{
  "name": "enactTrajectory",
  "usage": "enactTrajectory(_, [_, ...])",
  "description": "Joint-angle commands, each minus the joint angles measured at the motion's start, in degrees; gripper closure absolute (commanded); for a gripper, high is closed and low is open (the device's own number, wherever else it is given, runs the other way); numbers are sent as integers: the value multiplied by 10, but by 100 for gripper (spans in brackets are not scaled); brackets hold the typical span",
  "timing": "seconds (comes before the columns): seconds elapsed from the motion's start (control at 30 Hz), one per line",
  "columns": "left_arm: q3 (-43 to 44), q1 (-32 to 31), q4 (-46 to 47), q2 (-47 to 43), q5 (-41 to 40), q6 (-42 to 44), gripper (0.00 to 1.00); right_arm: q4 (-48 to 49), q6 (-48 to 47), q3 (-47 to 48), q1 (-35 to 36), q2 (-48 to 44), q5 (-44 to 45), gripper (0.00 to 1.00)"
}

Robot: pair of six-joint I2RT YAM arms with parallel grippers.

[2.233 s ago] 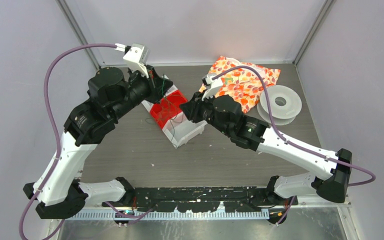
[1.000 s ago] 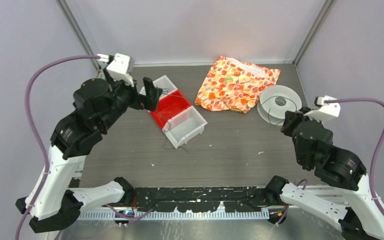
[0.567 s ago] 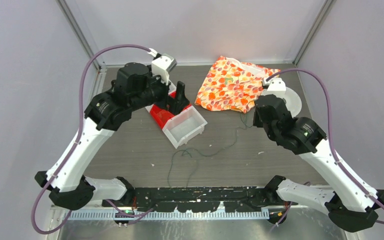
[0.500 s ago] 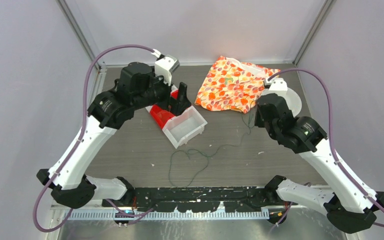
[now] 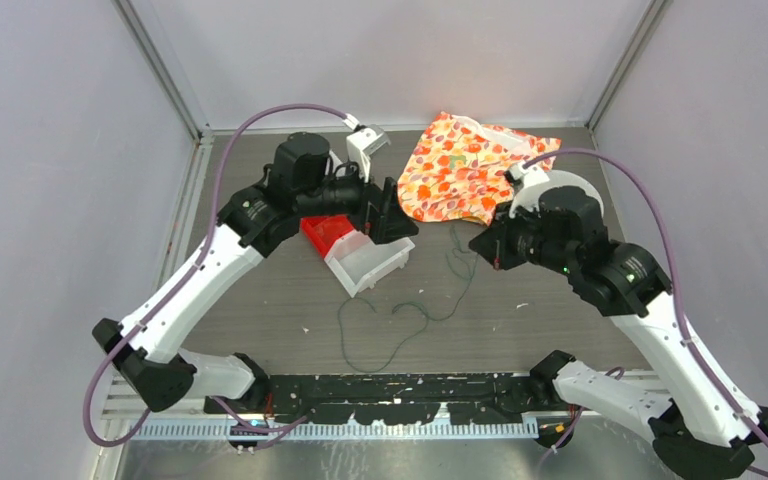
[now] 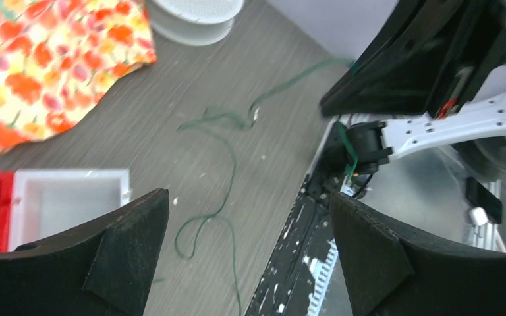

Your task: Wrap the cables

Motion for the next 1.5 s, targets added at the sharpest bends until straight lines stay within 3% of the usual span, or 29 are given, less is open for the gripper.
enactTrajectory(0.0, [29,1,109,34,115,-26,9,30,-30,29,0,40,-184,100])
enactTrajectory(0.43, [19,-6,182,95,222,8,11,3,-45,77,-1,75,-249,100])
enactTrajectory(0.57, [15,-6,183,105,249,24,16,0,-42,80,0,77,-249,99])
enactTrajectory(0.67, [10,-6,199,106,285,17,22,2,-34,76,-1,76,-246,99])
enactTrajectory(0.83, [11,-6,193,109,310,10,45,11,-30,65,0,68,-239,99])
enactTrajectory(1.0, [6,-6,187,118,305,0,37,14,-30,63,0,73,-245,99])
enactTrajectory(1.07, [6,-7,187,122,309,-5,44,10,-32,66,0,77,-247,99])
enactTrajectory(1.2, [8,-8,192,130,327,-12,69,6,-42,68,0,81,-244,99])
enactTrajectory(1.3, [12,-8,173,133,313,3,98,8,-44,65,0,82,-228,99])
enactTrajectory(1.33, [13,-8,170,131,301,4,99,6,-44,65,0,85,-215,99])
enactTrajectory(1.37, [13,-8,167,130,285,2,99,1,-42,67,-1,89,-197,90])
enactTrajectory(1.43, [15,-8,158,127,224,-7,100,-15,-37,77,0,97,-158,41])
enactTrajectory(1.47, [17,-8,150,126,187,-13,100,-25,-34,84,-1,98,-129,24])
